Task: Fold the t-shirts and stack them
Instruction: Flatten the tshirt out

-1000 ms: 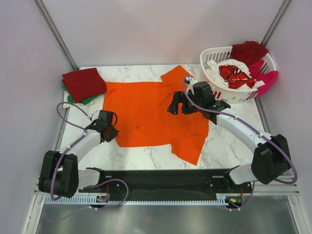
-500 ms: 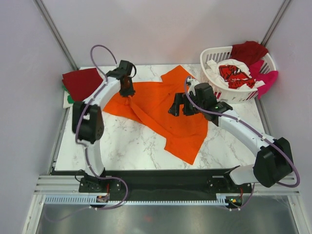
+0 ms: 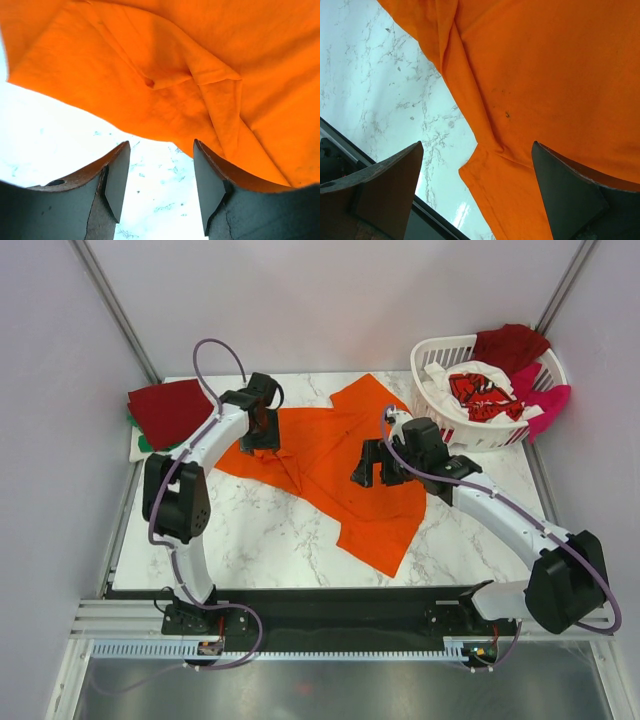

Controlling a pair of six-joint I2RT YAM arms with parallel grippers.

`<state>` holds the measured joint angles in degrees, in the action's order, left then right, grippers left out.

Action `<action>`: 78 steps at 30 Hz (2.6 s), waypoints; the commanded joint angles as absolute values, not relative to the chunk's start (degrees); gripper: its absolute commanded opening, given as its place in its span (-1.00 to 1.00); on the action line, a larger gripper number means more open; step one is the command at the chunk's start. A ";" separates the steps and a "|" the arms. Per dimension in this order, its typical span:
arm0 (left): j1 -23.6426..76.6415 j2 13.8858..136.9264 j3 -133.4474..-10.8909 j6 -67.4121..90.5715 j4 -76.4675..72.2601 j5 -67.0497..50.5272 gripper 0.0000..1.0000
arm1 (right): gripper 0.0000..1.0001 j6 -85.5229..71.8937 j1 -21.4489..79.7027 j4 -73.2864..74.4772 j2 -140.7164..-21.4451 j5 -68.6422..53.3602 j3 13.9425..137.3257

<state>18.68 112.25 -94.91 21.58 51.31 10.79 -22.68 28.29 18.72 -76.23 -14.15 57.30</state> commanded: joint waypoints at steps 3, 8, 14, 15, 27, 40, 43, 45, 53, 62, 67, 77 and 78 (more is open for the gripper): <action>18.11 108.54 -91.59 24.17 45.79 13.71 0.21 | 0.96 -22.33 28.48 17.58 -76.38 -13.71 56.25; 17.40 111.00 -92.81 25.84 44.56 12.31 0.22 | 0.96 -21.80 28.48 17.67 -76.20 -13.27 55.11; 16.35 114.69 -94.66 26.98 43.86 10.55 0.11 | 0.96 -21.36 28.48 17.58 -76.20 -12.83 53.97; 16.26 115.39 -95.01 27.07 43.51 10.46 0.08 | 0.96 -21.27 28.48 17.58 -76.55 -12.75 53.88; 15.29 119.00 -96.94 27.16 42.63 10.19 0.00 | 0.96 -20.48 28.48 17.40 -78.22 -12.48 53.35; 14.85 122.61 -98.35 26.72 41.66 10.02 -0.40 | 0.96 -19.86 28.56 17.05 -79.54 -12.22 53.09; 14.77 122.61 -98.35 26.63 41.49 10.11 -0.69 | 0.96 -19.69 28.48 17.05 -79.89 -11.78 53.09; 14.77 122.26 -98.26 26.37 41.40 10.46 -0.82 | 0.96 -19.51 28.39 16.96 -80.33 -11.69 53.17; 14.68 116.73 -96.33 25.05 41.31 10.55 -0.81 | 0.96 -19.51 28.56 16.70 -80.51 -11.69 53.26; 14.59 113.47 -91.76 26.54 40.70 9.85 0.28 | 0.96 -19.51 28.48 16.70 -79.98 -11.95 53.26; 14.94 113.64 -90.18 27.16 40.17 8.09 0.22 | 0.96 -19.51 28.48 16.61 -80.59 -11.87 53.35; 15.12 116.45 -91.05 27.16 38.41 7.47 0.04 | 0.96 -19.25 28.48 16.61 -80.51 -11.25 52.91; 15.12 116.80 -91.58 27.07 38.41 7.38 0.01 | 0.96 -19.16 28.39 16.61 -80.51 -11.08 52.82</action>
